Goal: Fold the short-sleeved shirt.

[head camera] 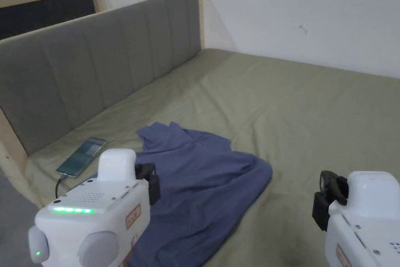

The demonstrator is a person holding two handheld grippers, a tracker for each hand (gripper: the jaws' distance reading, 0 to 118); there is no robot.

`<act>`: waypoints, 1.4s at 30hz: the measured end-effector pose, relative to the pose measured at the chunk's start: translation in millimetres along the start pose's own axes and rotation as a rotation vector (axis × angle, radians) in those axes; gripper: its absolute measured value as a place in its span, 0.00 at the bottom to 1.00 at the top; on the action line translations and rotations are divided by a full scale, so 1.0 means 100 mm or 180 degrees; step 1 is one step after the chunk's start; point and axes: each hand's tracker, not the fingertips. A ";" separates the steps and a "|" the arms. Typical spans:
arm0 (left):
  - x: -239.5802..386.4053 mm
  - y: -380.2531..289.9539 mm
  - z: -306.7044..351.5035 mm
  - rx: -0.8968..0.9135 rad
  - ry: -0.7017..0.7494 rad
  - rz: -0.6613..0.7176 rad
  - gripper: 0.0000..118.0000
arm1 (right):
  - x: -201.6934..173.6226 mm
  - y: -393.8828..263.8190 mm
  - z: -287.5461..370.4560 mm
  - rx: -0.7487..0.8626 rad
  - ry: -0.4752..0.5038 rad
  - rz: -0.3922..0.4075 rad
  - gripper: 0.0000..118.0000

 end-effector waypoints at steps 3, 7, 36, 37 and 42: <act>0.04 -0.21 -0.48 -0.0433 -0.0063 0.0017 0.00 | 0.06 -0.10 -0.10 -0.0175 -0.0040 0.0004 0.00; 0.04 -0.45 -1.00 -0.0893 -0.0221 0.0159 0.00 | 0.14 -0.24 -0.25 -0.0408 -0.0073 0.0030 0.00; 0.14 -0.51 -2.32 -0.1479 -0.0081 -0.0459 0.99 | 0.42 -0.54 -0.64 -0.0916 -0.0023 -0.0443 0.00; 0.17 -0.47 -2.36 -0.1584 -0.0019 -0.0526 0.99 | 0.41 -0.54 -0.63 -0.0932 -0.0011 -0.0432 0.00; 0.24 -0.29 -2.37 -0.1807 0.0146 -0.0300 0.94 | 0.39 -0.56 -0.62 -0.0969 0.0025 -0.0348 0.00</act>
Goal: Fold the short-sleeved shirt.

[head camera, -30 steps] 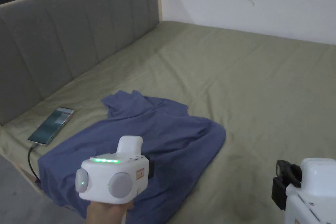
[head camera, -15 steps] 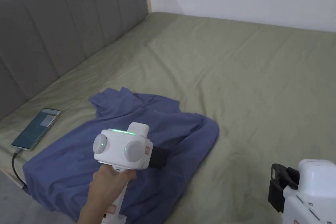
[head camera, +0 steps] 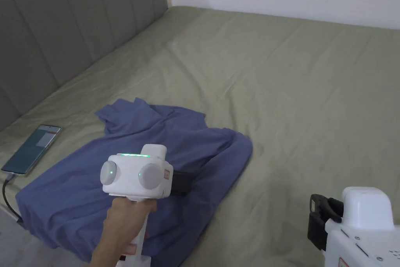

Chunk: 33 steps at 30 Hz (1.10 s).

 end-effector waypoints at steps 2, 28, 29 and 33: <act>-0.02 -0.02 0.11 0.0138 0.0044 0.0104 0.78 | 0.01 0.00 0.01 -0.0017 0.0002 -0.0029 0.00; 0.10 0.44 1.97 0.1292 -0.0739 0.0520 0.01 | 0.70 0.12 0.84 0.0424 -0.0411 -0.0459 0.00; 0.22 0.50 2.11 0.1348 -0.0774 0.0415 0.01 | 0.74 0.13 0.91 0.0460 -0.0439 -0.0492 0.00; 0.79 0.69 2.70 0.1684 -0.1155 -0.0096 0.01 | 0.89 0.15 1.26 0.0648 -0.0561 -0.0557 0.00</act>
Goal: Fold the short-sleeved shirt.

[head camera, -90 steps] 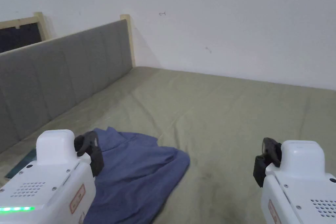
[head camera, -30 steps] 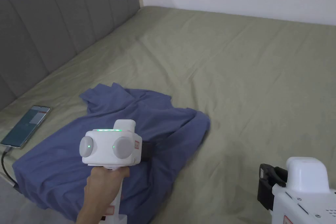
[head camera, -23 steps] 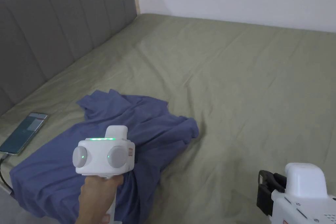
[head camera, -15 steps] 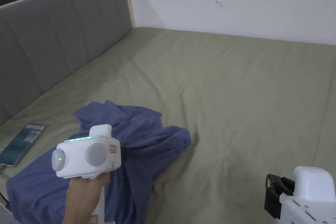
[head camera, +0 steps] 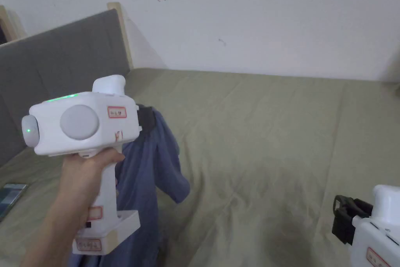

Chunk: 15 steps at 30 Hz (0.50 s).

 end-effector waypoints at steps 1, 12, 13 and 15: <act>0.18 0.07 0.07 0.0058 -0.0267 0.0035 0.01 | 0.07 0.02 0.05 0.0039 -0.0039 -0.0016 0.00; 2.32 -0.19 -0.23 -0.0171 -0.1730 -0.0680 0.01 | 0.97 0.23 0.70 0.0423 -0.0787 -0.0200 0.00; 2.47 -0.37 -0.39 -0.0346 -0.1759 -0.0720 0.01 | 1.05 0.22 0.75 0.0433 -0.0862 -0.0223 0.00; 2.66 -0.83 -0.80 -0.0713 -0.1783 -0.0736 0.01 | 1.21 0.17 0.82 0.0399 -0.0942 -0.0297 0.00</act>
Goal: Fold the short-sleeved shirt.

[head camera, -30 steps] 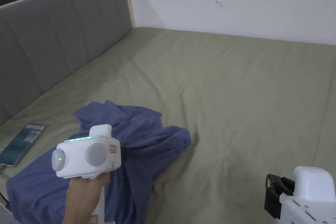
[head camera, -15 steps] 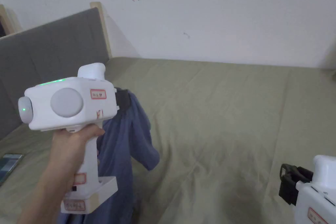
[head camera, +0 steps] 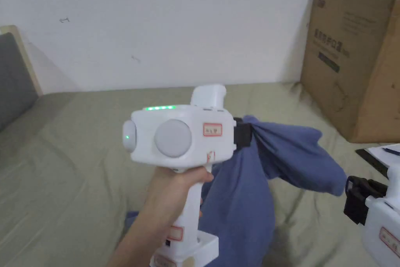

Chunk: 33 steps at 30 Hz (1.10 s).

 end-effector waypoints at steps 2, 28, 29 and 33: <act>-0.03 -0.45 -0.59 -0.0552 -0.0013 0.0248 0.01 | 0.16 -0.07 0.00 -0.0119 -0.0063 -0.0071 0.00; -0.32 -1.29 -0.43 -0.0443 -0.0363 0.0821 0.91 | 0.18 -0.42 -0.29 -0.0625 -0.0024 -0.0079 0.00; -0.39 -1.27 -0.31 -0.0316 -0.0316 0.0873 0.91 | 0.13 -0.41 -0.30 -0.0626 -0.0002 -0.0073 0.00; -0.82 -1.42 0.21 -0.0466 -0.0105 0.0741 0.92 | -0.09 -0.39 -0.38 -0.0605 0.0140 0.0010 0.00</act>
